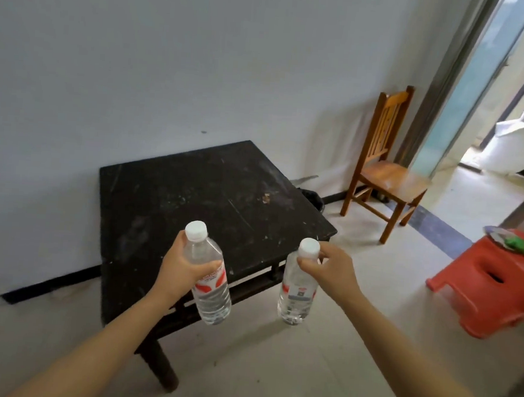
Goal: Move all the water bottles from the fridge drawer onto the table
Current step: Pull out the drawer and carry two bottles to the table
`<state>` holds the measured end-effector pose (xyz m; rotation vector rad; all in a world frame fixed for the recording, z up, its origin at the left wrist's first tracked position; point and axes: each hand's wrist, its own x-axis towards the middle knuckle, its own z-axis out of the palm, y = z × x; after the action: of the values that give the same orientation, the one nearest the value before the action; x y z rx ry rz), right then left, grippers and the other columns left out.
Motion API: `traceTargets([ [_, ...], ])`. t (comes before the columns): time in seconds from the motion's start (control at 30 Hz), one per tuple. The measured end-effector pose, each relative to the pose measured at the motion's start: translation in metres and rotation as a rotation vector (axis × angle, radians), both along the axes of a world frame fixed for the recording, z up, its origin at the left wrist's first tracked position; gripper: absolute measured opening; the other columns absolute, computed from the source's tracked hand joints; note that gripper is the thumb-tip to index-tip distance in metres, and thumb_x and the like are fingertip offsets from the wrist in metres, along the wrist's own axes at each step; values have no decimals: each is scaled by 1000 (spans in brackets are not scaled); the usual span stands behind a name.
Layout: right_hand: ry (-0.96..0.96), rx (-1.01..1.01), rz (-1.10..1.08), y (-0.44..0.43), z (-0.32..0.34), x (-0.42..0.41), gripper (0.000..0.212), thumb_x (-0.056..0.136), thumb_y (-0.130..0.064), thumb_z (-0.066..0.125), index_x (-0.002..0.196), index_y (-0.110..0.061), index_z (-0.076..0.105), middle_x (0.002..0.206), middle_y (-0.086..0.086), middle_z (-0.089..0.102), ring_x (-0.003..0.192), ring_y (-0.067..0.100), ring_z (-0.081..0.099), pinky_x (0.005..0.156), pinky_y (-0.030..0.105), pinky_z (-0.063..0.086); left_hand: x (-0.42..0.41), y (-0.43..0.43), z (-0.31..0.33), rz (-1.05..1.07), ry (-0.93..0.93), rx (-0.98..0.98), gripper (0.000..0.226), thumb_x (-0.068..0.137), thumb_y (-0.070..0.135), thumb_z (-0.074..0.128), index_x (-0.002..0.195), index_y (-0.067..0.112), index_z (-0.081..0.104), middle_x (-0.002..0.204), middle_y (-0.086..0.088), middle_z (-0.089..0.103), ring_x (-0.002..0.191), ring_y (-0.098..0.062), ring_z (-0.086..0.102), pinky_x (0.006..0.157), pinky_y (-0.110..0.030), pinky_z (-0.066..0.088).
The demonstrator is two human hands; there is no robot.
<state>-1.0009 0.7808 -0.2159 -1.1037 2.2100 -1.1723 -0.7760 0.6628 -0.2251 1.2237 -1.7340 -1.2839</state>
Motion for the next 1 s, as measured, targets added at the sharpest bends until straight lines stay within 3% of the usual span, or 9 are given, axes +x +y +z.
traceTargets([
  [0.13, -1, -12, 78, -72, -1, 8, 39, 79, -19, 70, 116, -11, 59, 113, 3, 64, 95, 8, 53, 80, 21, 43, 16, -62, 5, 83, -5, -31, 59, 70, 9, 77, 117, 23, 44, 109, 1, 56, 103, -18, 57, 92, -39, 49],
  [0.47, -3, 5, 75, -206, -16, 51, 34, 77, -15, 71, 109, -12, 62, 94, -4, 61, 91, 12, 58, 74, 21, 45, 64, -213, -24, 113, -46, -31, 62, 69, 10, 78, 119, 20, 43, 108, 1, 55, 105, -21, 57, 90, -37, 49],
  [0.67, -9, 21, -64, -286, -29, 109, 30, 76, -13, 72, 105, -11, 63, 92, -4, 61, 88, 11, 57, 76, 23, 47, 103, -325, -42, -43, -14, -12, 60, 68, 8, 78, 115, 22, 44, 106, -1, 58, 99, -19, 59, 87, -35, 50],
  [0.83, -61, 0, -257, -346, -34, 167, 26, 73, -8, 73, 98, -9, 66, 85, 2, 64, 79, 14, 58, 62, 17, 41, 135, -413, -41, -134, -16, -43, 58, 66, 8, 79, 107, 27, 42, 93, 14, 54, 94, -14, 56, 81, -29, 45],
  [1.0, -107, -6, -324, -388, -28, 201, 18, 74, -8, 73, 89, -12, 65, 77, 2, 63, 74, 14, 57, 59, 17, 42, 154, -479, -39, -172, -18, -66, 59, 66, 9, 80, 107, 26, 43, 104, 0, 56, 98, -19, 57, 86, -34, 47],
])
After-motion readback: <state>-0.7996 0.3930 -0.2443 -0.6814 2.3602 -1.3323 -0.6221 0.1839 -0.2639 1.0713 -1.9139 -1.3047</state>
